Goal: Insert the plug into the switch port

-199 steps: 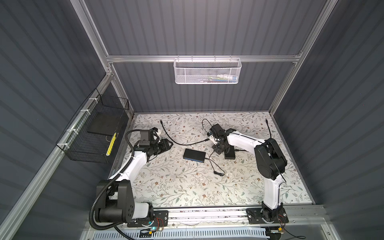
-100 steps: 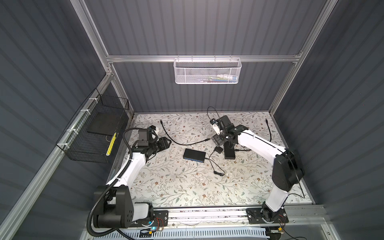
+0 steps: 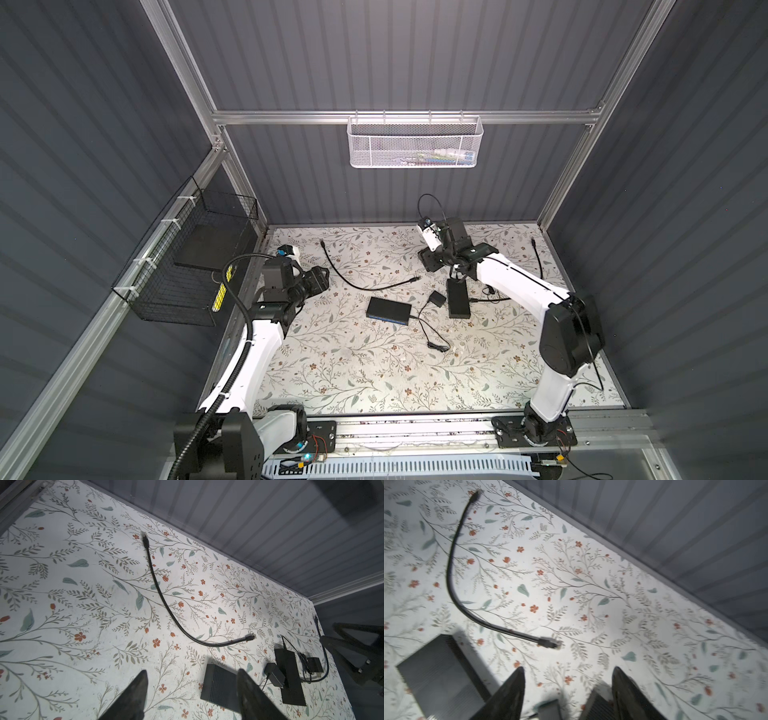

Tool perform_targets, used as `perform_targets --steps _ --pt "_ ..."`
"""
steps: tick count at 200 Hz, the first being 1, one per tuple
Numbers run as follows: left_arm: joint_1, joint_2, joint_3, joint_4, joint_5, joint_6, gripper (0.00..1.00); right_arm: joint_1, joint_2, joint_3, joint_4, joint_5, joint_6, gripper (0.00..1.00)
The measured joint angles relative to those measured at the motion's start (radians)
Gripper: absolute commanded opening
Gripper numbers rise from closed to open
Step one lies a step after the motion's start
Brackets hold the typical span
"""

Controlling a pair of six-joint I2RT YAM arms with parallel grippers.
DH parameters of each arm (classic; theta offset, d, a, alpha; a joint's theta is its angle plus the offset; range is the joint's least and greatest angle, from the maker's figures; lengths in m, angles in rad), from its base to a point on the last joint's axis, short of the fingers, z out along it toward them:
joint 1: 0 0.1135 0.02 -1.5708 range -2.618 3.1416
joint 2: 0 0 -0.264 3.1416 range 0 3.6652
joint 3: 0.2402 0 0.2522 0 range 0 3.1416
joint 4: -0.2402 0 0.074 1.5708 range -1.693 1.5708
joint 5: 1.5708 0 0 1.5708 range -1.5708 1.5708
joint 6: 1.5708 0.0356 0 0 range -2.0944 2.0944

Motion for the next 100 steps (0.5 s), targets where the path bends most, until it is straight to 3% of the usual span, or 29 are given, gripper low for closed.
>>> perform_targets --steps 43,100 --pt "0.145 0.021 -0.043 0.025 0.140 -0.063 0.67 0.106 0.243 0.263 -0.122 -0.111 -0.080 0.35" --pt "0.174 0.017 -0.052 0.026 0.247 -0.067 0.67 0.105 0.477 0.468 -0.350 -0.187 -0.215 0.29"
